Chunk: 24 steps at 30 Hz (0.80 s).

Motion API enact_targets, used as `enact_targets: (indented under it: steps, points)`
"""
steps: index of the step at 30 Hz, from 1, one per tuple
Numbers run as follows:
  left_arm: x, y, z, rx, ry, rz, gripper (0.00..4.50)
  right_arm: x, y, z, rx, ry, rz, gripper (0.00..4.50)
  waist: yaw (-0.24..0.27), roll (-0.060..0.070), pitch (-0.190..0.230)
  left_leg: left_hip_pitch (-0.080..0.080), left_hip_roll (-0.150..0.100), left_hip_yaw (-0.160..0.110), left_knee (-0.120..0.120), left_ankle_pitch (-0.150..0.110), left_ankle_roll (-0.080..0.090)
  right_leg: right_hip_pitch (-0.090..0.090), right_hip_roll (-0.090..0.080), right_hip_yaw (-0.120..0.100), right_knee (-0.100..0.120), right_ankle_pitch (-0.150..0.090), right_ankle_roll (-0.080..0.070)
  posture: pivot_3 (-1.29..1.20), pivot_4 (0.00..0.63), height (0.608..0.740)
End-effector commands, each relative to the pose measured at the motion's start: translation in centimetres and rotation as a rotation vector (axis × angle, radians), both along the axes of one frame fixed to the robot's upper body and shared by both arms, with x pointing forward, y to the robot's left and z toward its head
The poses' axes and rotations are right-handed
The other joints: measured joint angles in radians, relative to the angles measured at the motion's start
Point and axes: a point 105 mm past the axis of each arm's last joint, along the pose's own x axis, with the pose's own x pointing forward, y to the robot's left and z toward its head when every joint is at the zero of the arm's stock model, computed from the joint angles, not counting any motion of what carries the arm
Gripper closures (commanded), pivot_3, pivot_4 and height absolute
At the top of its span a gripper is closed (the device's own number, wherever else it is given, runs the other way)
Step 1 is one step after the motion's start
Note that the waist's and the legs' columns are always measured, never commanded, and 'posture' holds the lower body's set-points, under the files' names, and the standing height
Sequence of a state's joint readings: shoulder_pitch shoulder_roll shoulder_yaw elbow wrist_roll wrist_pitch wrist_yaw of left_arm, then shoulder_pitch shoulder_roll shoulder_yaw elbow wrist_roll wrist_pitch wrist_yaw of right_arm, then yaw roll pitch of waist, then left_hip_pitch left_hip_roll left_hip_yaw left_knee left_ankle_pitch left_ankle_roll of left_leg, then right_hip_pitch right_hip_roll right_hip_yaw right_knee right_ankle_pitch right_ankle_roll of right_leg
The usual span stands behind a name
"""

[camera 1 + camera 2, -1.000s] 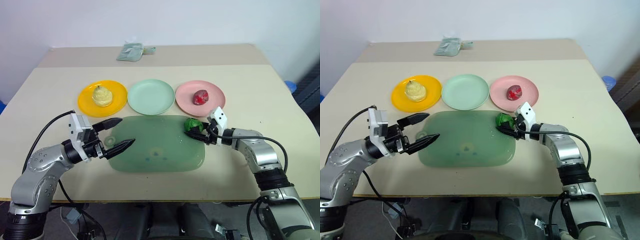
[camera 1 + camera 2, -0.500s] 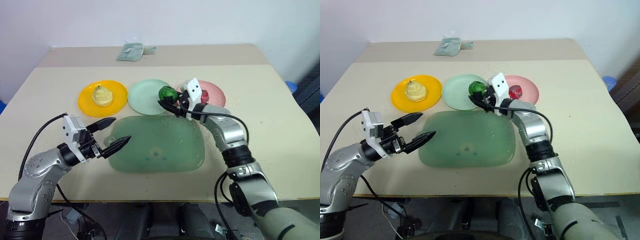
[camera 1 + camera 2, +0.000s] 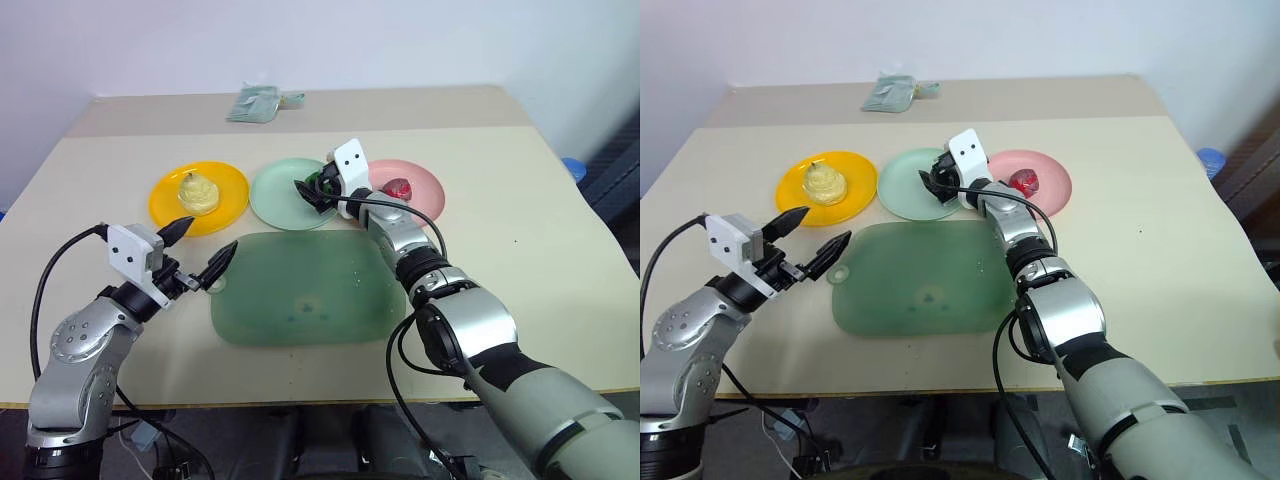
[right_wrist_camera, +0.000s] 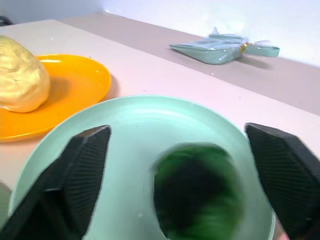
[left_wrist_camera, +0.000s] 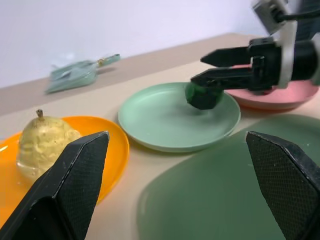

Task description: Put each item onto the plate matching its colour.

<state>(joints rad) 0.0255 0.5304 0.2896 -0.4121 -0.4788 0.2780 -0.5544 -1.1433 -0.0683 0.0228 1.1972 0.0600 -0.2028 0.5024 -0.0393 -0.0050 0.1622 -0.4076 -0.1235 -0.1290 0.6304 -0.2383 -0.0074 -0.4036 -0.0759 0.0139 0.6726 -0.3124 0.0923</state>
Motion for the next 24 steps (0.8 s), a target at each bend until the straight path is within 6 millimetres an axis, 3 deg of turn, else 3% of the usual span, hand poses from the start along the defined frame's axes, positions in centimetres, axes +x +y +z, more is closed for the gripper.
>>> enact_targets:
  steps: [1, 2, 4, 5, 8, 12, 17, 24]
  points:
    - [0.0, 0.4, 0.4, 0.049, -0.037, 0.023, 0.00, -1.1, -1.9, 2.2, 0.030, -0.099, 0.094, 0.08, 0.000, 0.000, 0.000, 0.000, 0.000, 0.000, 0.000, 0.000, 0.000, 0.000, 0.000, 0.000, 0.000, 0.000, 0.000, 0.00, 0.150, 0.740]
    - [0.1, 0.5, 0.3, 0.048, -0.036, 0.029, 0.00, -1.8, -2.7, 2.2, 0.025, -0.111, 0.117, 0.08, 0.000, 0.000, 0.000, 0.000, 0.000, 0.000, 0.000, 0.000, 0.000, 0.000, 0.000, 0.000, 0.000, 0.000, 0.000, 0.00, 0.150, 0.740]
    - [0.3, 0.6, -0.2, 0.065, -0.028, 0.049, 0.00, -5.3, -6.8, 1.8, 0.005, -0.121, 0.135, 0.08, -0.004, 0.000, 0.000, 0.000, 0.000, 0.000, 0.001, 0.000, 0.000, 0.000, 0.000, 0.000, 0.000, 0.000, 0.000, 0.00, 0.150, 0.740]
    - [0.4, 0.6, -0.4, 0.064, -0.020, 0.048, 0.00, -7.3, -8.3, 1.3, -0.022, -0.113, 0.143, 0.08, 0.017, 0.001, -0.001, 0.000, 0.000, 0.000, 0.000, 0.000, 0.000, 0.000, 0.000, 0.000, 0.000, 0.000, 0.000, 0.00, 0.150, 0.740]
    - [0.3, 0.4, -0.7, 0.067, -0.004, 0.030, 0.00, -11.6, -11.3, 0.6, -0.063, -0.044, 0.102, 0.08, 0.042, 0.002, 0.000, -0.003, -0.001, -0.004, 0.001, -0.002, 0.002, 0.001, 0.000, 0.001, -0.005, 0.000, 0.000, 0.00, 0.150, 0.740]
    - [0.2, 0.1, -0.8, 0.066, 0.015, -0.002, 0.00, -15.0, -14.7, 0.3, -0.079, 0.026, -0.005, 0.08, 0.025, 0.002, 0.000, 0.000, 0.000, 0.000, 0.001, -0.004, 0.006, 0.001, 0.000, 0.003, -0.002, 0.000, 0.001, 0.00, 0.150, 0.740]
    - [0.1, -0.7, -1.1, 0.058, 0.045, -0.053, 0.00, -17.2, -17.3, -0.3, -0.085, 0.069, -0.124, 0.08, 0.035, 0.002, -0.001, 0.003, 0.001, -0.002, 0.001, -0.004, 0.006, 0.006, 0.000, 0.002, -0.003, 0.000, 0.000, 0.00, 0.150, 0.740]
    - [0.4, -1.2, -1.4, 0.049, 0.064, -0.102, 0.00, -17.7, -17.4, -0.2, -0.068, 0.067, -0.164, 0.08, 0.033, 0.002, -0.001, 0.003, 0.000, -0.002, 0.001, -0.004, 0.006, 0.006, 0.000, 0.002, -0.004, 0.000, 0.000, 0.00, 0.150, 0.740]
